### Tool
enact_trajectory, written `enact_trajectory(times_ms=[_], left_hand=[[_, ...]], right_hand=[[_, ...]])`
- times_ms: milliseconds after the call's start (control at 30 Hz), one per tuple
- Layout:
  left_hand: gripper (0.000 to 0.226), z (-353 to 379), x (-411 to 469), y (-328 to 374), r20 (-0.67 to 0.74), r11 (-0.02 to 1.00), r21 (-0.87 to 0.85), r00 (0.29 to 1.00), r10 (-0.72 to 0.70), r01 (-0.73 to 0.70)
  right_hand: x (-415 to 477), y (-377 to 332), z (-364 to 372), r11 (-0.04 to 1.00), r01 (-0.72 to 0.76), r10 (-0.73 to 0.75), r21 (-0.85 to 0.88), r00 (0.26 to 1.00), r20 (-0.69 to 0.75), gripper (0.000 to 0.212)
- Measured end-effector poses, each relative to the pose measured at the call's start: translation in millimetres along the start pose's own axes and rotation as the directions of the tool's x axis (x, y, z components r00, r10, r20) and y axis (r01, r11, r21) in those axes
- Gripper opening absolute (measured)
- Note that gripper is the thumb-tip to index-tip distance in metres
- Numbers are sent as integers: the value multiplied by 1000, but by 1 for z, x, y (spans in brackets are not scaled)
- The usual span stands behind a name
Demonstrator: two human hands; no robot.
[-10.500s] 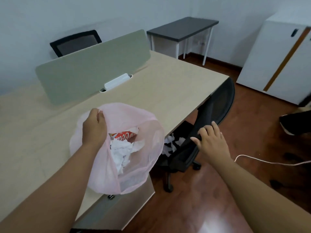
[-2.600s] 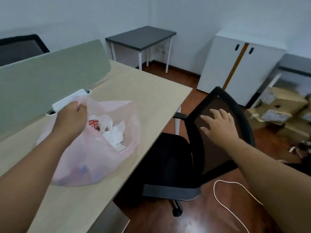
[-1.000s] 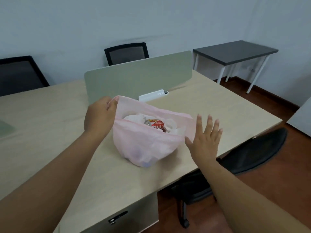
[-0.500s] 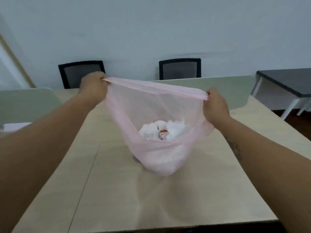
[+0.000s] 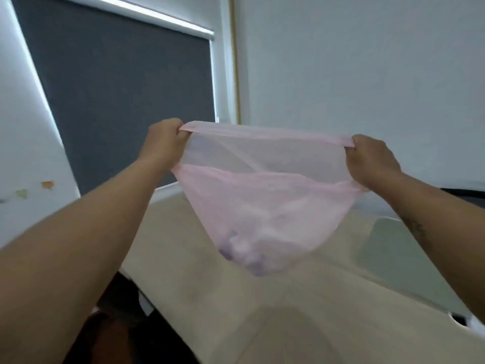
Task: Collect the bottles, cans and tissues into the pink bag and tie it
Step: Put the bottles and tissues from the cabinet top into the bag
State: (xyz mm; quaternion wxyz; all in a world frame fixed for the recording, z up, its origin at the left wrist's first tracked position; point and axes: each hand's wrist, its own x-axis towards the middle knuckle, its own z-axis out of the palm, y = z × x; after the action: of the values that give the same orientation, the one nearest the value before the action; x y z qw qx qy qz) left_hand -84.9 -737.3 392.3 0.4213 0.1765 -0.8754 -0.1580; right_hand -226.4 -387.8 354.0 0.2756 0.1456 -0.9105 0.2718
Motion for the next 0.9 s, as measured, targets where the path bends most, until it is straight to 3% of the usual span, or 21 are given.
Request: enact_trajectory(times_ms=[100, 267, 433, 567, 900], left_hand=[[32, -82, 9, -76, -23, 964, 260, 998, 58, -50], [38, -240, -9, -203, -147, 841, 523, 986, -72, 140], [47, -400, -47, -330, -232, 694, 658, 955, -182, 293], [38, -513, -77, -412, -269, 579, 734, 935, -232, 355], [42, -702, -148, -591, -483, 242, 790, 815, -320, 563]], right_hand=[[20, -85, 28, 990, 138, -137, -17, 990, 41, 22], [5, -290, 86, 917, 397, -399, 45, 915, 53, 15], [-55, -495, 138, 803, 578, -591, 143, 804, 64, 8], [-116, -642, 178, 723, 644, -675, 249, 736, 56, 12], [-254, -960, 272, 422, 731, -858, 537, 513, -23, 17]])
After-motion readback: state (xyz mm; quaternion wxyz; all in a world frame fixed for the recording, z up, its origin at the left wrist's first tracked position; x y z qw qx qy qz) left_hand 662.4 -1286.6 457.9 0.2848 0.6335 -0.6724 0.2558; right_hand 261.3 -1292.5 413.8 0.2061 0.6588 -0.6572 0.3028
